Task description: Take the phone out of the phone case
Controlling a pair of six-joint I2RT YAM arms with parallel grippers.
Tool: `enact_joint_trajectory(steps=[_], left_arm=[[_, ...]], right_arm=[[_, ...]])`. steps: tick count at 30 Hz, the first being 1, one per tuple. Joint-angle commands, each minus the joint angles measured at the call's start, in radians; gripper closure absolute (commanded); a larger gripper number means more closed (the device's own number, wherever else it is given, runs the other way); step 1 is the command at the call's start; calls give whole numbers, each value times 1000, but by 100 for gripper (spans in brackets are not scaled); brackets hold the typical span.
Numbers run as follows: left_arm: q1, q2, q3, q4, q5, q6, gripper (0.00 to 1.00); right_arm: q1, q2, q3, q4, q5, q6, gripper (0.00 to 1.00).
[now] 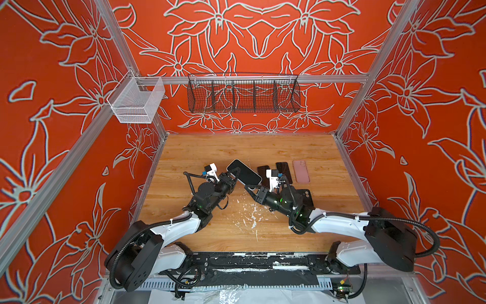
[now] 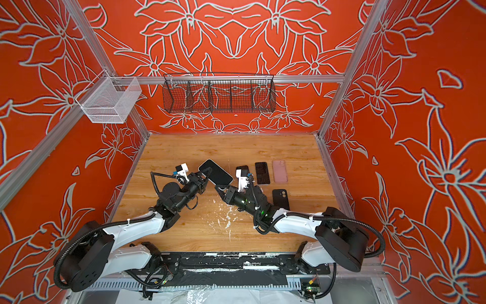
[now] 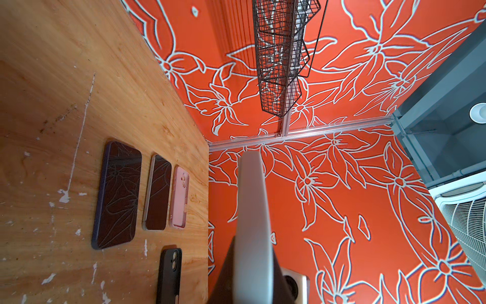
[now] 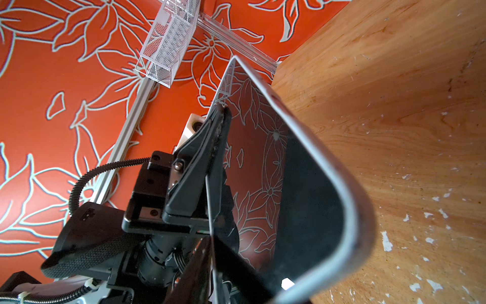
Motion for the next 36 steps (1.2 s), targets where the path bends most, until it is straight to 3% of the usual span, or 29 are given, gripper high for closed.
enact_joint_trajectory(steps=[1, 10, 14, 28, 36], left_arm=[[-5, -23, 2, 78, -5, -15, 100], [-6, 15, 4, 117, -22, -47, 100], [-5, 37, 8, 140, -22, -59, 100], [-5, 51, 31, 120, -42, -54, 100], [-5, 52, 40, 119, -46, -48, 100]], right_arm=[[13, 16, 4, 65, 16, 15, 71], [17, 30, 9, 80, 26, 14, 88], [20, 39, 10, 78, 29, 8, 90], [45, 41, 6, 47, 54, -64, 92], [50, 55, -9, 81, 58, -57, 84]])
